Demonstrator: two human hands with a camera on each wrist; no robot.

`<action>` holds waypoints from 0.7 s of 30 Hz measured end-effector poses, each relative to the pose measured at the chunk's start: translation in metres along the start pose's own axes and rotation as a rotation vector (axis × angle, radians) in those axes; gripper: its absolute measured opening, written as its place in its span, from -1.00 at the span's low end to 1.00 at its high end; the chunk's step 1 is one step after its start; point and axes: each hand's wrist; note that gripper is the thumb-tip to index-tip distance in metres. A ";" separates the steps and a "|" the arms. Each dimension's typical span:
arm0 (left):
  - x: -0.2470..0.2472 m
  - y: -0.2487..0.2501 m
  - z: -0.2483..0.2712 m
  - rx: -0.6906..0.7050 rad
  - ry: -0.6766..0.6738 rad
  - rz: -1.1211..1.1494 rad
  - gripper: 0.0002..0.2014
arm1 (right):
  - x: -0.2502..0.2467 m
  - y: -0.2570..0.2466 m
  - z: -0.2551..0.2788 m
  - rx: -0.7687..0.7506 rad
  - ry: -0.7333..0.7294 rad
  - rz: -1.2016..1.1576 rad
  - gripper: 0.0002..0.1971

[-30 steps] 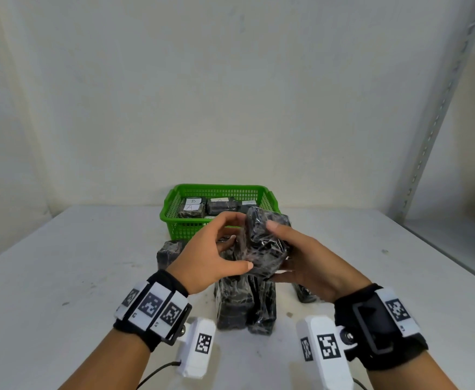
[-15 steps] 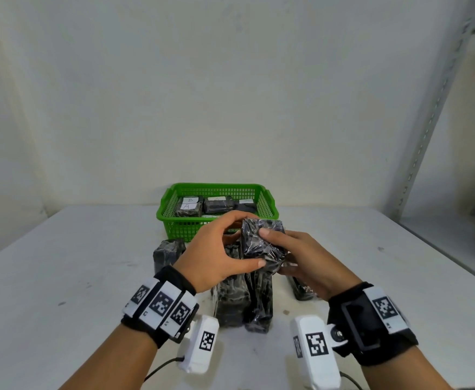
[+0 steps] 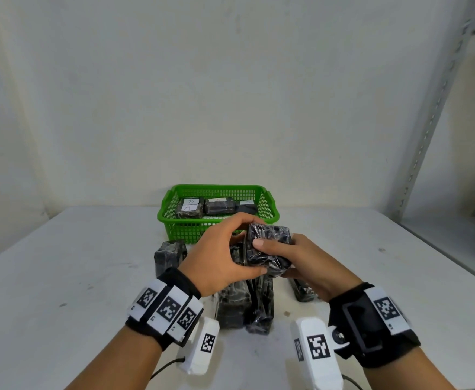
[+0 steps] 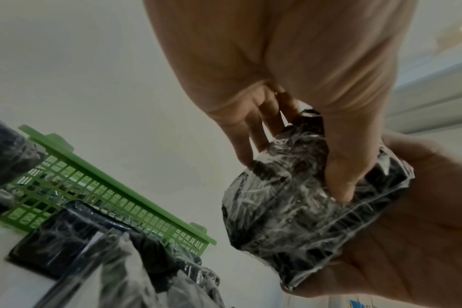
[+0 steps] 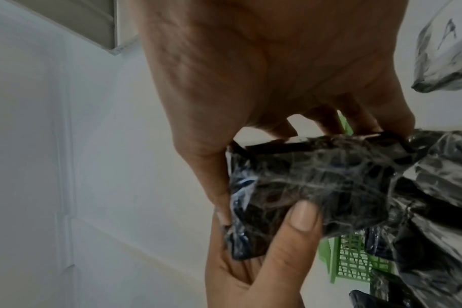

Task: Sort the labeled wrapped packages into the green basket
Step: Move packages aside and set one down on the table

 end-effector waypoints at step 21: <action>0.002 -0.017 -0.003 -0.258 -0.077 0.415 -0.28 | -0.017 0.009 0.008 -0.232 0.001 0.014 -0.47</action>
Point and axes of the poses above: each hand's wrist, its own z-axis away from the middle knuckle, its own x-axis out of the palm, y = z × x, and after that the axes turned 7 degrees about -z, right-handed
